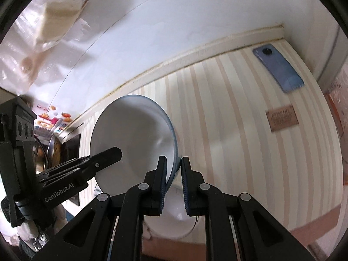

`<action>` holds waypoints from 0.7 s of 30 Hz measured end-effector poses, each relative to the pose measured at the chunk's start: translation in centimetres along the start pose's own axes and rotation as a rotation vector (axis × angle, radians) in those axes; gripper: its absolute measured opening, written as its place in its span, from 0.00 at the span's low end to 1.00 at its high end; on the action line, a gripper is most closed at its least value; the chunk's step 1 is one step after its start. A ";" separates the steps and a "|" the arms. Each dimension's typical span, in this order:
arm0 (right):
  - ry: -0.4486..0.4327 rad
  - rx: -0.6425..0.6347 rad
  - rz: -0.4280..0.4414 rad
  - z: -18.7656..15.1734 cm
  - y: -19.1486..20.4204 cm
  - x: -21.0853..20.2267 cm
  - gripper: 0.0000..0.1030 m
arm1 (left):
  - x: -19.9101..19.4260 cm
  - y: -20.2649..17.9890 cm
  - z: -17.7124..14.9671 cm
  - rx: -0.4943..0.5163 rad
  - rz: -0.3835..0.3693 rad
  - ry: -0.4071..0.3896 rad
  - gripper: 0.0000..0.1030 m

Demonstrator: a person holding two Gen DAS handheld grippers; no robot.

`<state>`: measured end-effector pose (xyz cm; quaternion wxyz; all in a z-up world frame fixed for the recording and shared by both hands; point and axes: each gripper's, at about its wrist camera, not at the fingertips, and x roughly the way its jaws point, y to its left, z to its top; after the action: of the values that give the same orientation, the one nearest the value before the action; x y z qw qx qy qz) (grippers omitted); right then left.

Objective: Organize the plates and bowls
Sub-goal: 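Carry the bowl stack with the right gripper beside the plate stack and lower it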

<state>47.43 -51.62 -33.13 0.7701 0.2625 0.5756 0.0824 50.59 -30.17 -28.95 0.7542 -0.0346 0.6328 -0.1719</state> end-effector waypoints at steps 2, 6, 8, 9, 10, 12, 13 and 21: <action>0.018 0.002 -0.001 -1.5 0.0 0.0 0.15 | 0.4 0.1 -1.3 0.003 0.003 0.015 0.13; 0.054 0.004 -0.008 -4.1 -0.2 0.7 0.15 | 1.0 0.5 -3.9 0.009 0.008 0.049 0.13; 0.075 0.010 -0.010 -5.0 -0.5 1.4 0.14 | 1.6 0.8 -4.7 0.006 0.017 0.065 0.13; 0.087 0.015 -0.009 -5.5 -0.7 1.8 0.15 | 2.0 0.9 -5.0 0.006 0.023 0.074 0.13; 0.098 0.017 -0.011 -5.9 -0.9 2.4 0.14 | 2.4 1.0 -5.3 0.004 0.028 0.084 0.13; 0.120 0.029 -0.012 -6.7 -1.3 3.5 0.14 | 3.1 1.3 -5.9 0.002 0.038 0.100 0.13; 0.128 0.030 -0.014 -7.0 -1.5 3.9 0.14 | 3.4 1.4 -6.1 0.003 0.042 0.107 0.13; 0.161 0.042 -0.028 -8.5 -2.6 6.2 0.15 | 5.6 1.6 -7.1 0.025 0.080 0.149 0.13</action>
<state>41.06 -48.59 -41.34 0.7166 0.2629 0.6409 0.0807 44.91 -29.14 -36.02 0.7118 0.0130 0.6856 -0.1517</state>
